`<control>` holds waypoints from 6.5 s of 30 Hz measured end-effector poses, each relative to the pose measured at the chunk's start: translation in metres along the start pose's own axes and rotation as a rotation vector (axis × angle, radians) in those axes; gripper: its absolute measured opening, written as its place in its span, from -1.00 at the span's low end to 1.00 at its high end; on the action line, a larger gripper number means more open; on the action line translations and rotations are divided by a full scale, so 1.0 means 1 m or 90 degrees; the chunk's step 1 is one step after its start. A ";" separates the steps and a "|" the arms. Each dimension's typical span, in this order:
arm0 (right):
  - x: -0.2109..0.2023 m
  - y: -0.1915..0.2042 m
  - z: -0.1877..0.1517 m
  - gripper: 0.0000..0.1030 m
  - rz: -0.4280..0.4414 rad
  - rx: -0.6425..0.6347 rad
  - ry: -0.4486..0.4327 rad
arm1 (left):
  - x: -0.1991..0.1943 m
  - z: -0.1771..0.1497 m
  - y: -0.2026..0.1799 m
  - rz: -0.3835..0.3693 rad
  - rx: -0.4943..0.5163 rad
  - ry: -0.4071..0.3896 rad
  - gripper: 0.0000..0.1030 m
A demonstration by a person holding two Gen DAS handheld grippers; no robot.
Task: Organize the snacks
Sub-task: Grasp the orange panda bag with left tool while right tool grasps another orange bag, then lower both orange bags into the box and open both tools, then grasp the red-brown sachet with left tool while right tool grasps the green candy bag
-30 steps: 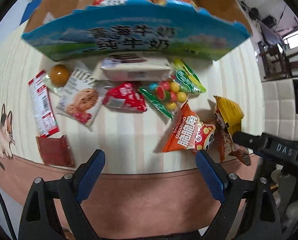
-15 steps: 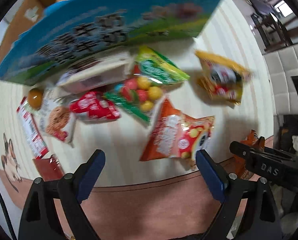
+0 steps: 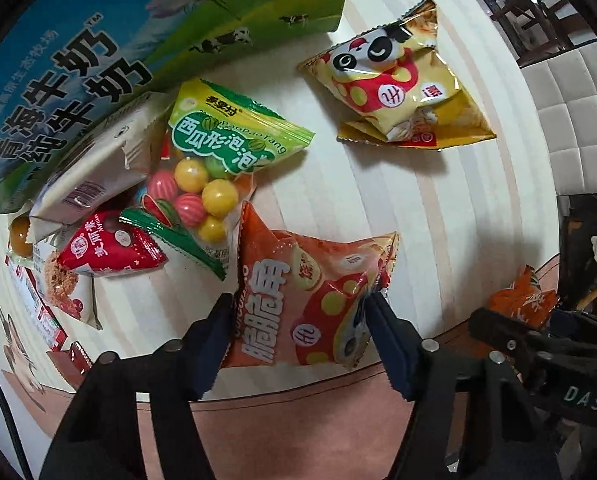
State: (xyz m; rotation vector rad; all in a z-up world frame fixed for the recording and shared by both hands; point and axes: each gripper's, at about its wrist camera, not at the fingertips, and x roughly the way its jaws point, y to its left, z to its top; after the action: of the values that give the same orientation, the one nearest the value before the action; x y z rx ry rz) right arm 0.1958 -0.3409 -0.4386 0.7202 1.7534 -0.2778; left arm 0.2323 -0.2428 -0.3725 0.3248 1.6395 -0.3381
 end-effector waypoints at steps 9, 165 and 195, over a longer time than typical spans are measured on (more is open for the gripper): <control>0.002 0.012 -0.019 0.07 -0.039 -0.027 -0.011 | -0.012 -0.040 0.030 -0.011 -0.054 -0.015 0.15; 0.040 0.185 -0.044 0.16 -0.070 -0.130 -0.023 | 0.018 -0.105 0.197 -0.007 -0.299 0.036 0.29; 0.025 0.168 -0.012 0.09 -0.089 -0.133 -0.025 | 0.021 -0.187 0.240 -0.189 -0.504 0.063 0.04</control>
State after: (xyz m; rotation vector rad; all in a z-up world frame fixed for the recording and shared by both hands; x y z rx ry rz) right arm 0.2828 -0.1951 -0.4285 0.4401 1.7669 -0.1973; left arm 0.1576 0.0527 -0.3831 -0.5088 1.7836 0.1251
